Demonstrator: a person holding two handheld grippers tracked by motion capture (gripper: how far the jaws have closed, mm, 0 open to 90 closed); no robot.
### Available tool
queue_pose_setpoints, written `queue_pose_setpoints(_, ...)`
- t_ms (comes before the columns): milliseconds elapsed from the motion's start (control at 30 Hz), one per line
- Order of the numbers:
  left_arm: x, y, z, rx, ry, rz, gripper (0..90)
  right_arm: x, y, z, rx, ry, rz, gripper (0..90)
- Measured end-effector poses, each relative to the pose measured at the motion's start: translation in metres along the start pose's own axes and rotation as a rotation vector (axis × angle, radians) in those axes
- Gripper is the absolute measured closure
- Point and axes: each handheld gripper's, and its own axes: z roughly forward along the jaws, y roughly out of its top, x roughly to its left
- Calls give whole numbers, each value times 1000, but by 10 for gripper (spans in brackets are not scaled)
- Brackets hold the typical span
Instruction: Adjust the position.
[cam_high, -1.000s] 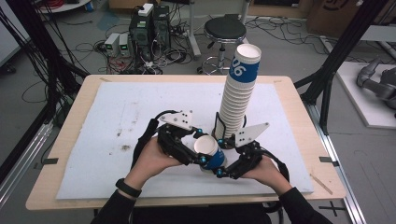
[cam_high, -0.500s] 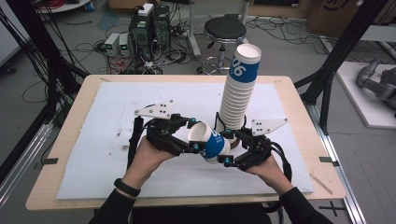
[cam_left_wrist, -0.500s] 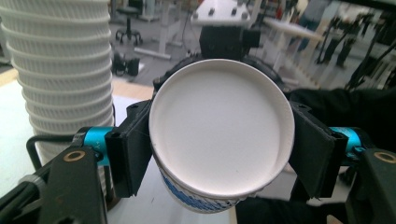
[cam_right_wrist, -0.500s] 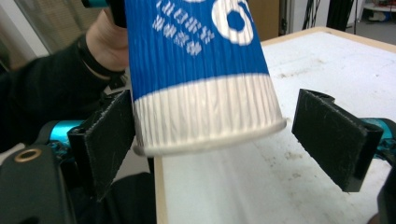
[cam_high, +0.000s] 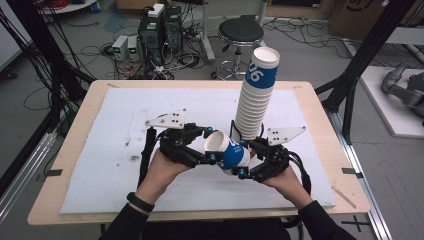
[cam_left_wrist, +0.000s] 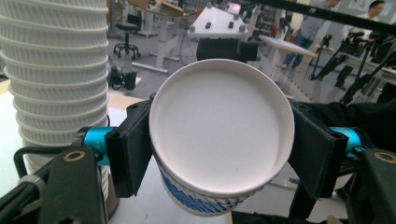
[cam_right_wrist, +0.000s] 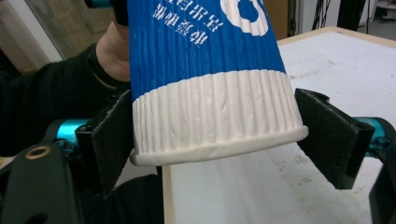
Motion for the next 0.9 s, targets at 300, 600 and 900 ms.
queue_pose_setpoints(300, 0, 2, 3, 113, 23, -9, 250, -3, 0, -1, 73, -6, -18, 196)
queue_pose_setpoints(600, -2, 4, 4, 238, 49, -6, 240, -2, 1, 1, 126, -7, -27, 197)
queue_pose_setpoints(900, -2, 2, 6, 288, 35, -7, 292, -2, 4, 3, 169, -5, -36, 194)
